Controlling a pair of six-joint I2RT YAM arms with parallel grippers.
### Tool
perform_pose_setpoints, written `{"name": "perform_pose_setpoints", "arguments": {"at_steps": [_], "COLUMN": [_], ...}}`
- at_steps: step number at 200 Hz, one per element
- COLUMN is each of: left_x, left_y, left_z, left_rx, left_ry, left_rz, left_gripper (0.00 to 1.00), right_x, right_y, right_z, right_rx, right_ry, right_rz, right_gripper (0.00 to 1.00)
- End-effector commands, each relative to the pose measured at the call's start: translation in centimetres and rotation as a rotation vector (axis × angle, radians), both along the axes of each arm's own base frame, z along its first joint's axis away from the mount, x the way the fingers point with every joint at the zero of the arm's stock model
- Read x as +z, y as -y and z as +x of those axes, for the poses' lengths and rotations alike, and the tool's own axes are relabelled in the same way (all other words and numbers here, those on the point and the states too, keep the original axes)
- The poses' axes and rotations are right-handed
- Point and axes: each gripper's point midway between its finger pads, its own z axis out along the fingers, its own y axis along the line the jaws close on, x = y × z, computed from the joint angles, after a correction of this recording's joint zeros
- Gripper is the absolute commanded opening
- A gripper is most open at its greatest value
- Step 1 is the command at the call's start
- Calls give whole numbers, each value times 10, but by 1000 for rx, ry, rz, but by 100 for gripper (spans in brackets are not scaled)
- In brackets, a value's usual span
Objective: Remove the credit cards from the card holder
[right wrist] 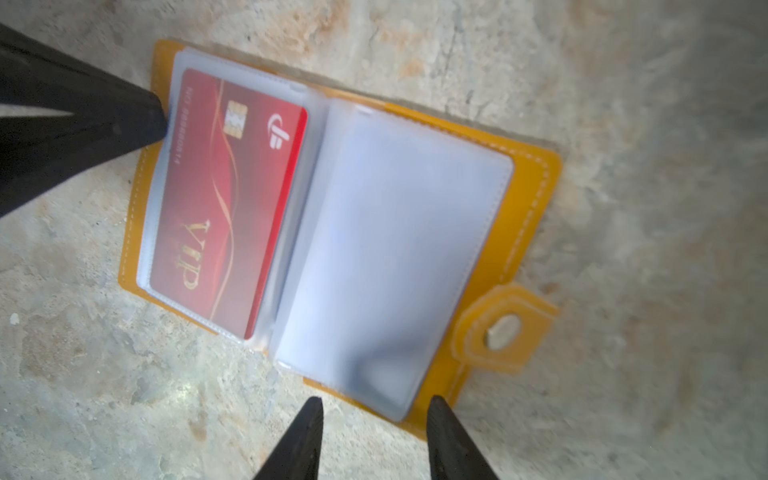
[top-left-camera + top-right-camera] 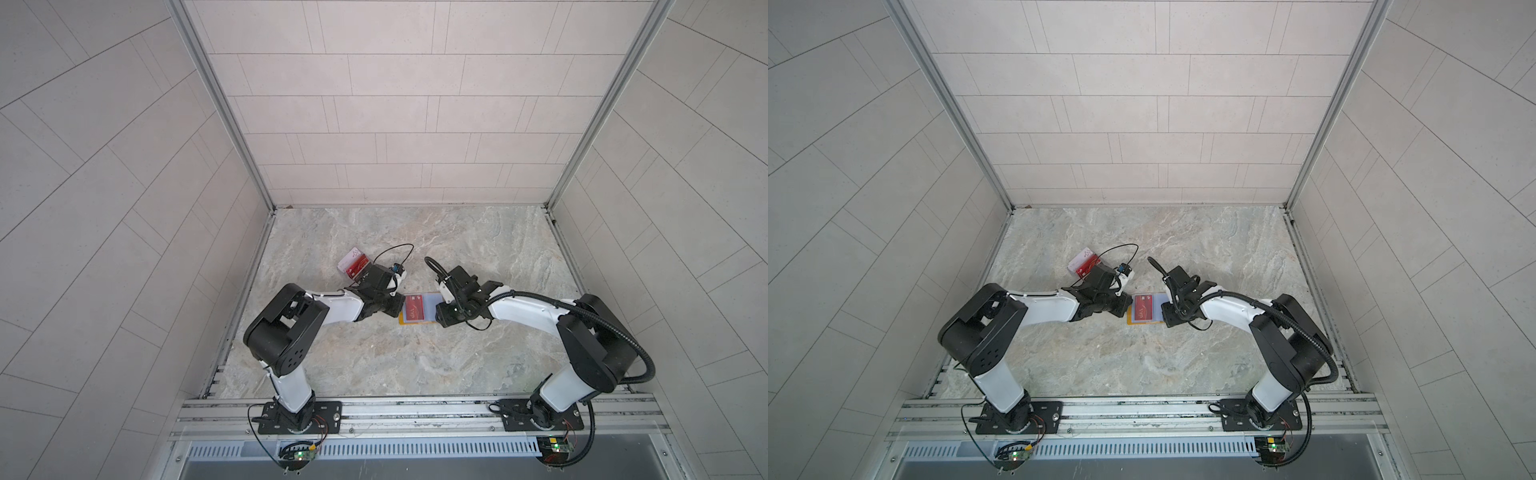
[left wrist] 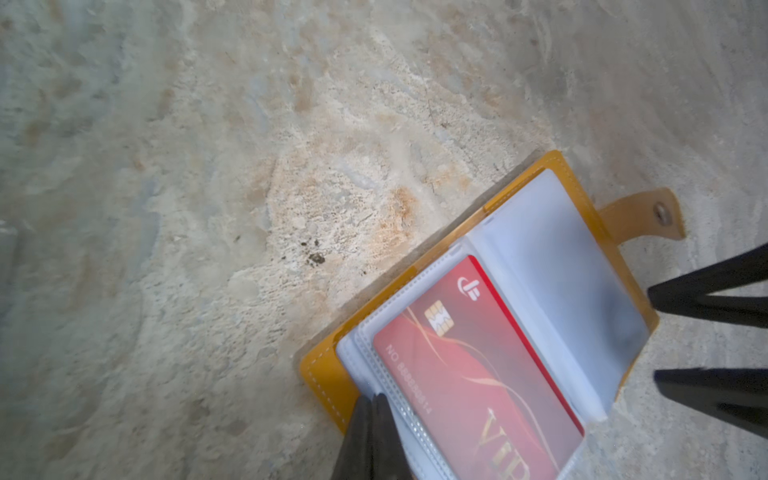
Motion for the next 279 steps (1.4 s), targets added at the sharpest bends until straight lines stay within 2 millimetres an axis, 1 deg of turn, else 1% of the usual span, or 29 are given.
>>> {"name": "perform_pose_setpoints", "arguments": {"at_steps": [1,13,22,47,73,94,121,140,181,221,257,279], "left_x": [-20,-19,-19,-16,-18,-19,-19,-19,-22,-22,-21,-21], "left_y": [-12,-12,-11,-8,-8,-8,-9,-9,-11,-12,-12,-12], "left_z": [-14,-13,-13,-13,-14,-16,-17,-18,-21,-21,-21,-22], "left_rx": [-11,-12,-13,-16,-20,-26,-27,-27,-26,-26,-28,-28], "left_ry": [-70,-68,-66,-63,-69,-72,-69,-69,-75,-75,-75,-75], "left_rz": [90,88,84,68,61,62,60,61,66,67,70,72], "left_gripper": [0,0,0,0,0,0,0,0,0,0,0,0], "right_x": [21,28,31,39,42,43,33,24,10,0,-9,-11], "right_y": [13,5,-7,-32,-49,-60,-63,-64,-62,-61,-60,-61], "right_z": [3,5,4,9,19,26,34,36,36,36,36,35], "right_rx": [-13,4,29,46,48,40,7,-13,-44,-68,-87,-87], "right_ry": [48,56,41,1,-21,-52,-82,-107,-145,-175,-198,-205], "right_rz": [-72,-32,43,198,287,360,368,376,382,400,399,403], "right_gripper": [46,48,49,49,48,45,43,41,37,32,31,31]}}
